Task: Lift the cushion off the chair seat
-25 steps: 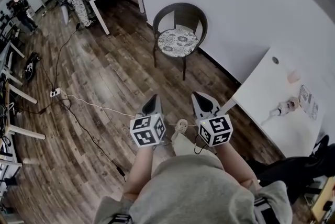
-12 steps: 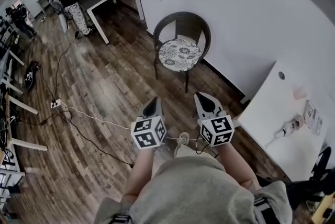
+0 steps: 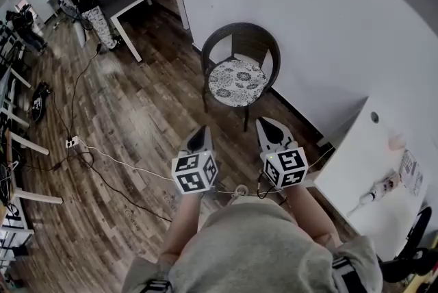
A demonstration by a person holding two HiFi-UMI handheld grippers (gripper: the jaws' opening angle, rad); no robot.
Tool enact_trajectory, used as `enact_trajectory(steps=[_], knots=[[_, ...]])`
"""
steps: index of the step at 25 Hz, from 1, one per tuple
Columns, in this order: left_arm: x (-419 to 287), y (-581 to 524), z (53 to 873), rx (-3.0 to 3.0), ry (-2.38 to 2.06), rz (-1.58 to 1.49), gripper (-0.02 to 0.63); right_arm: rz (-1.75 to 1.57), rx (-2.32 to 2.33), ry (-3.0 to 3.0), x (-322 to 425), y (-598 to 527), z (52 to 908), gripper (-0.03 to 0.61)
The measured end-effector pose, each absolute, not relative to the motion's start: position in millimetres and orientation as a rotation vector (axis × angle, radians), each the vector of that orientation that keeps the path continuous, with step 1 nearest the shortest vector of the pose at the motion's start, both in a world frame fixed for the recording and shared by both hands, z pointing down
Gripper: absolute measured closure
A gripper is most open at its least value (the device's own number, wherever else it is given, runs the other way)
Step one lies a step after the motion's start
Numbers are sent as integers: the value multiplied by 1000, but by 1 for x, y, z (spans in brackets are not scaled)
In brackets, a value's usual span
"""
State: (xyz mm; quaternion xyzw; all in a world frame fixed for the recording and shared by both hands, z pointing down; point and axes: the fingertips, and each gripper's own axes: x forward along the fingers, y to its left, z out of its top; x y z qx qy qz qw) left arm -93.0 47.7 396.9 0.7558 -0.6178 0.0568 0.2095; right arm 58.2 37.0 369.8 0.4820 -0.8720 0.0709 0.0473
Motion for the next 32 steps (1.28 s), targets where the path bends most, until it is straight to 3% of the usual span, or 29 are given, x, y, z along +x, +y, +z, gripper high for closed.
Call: enact_trajectory(steps=[32], knots=[[-55,-110,419,2157,-1644,223,606,279,1583,-2582,107,-107,397,577]])
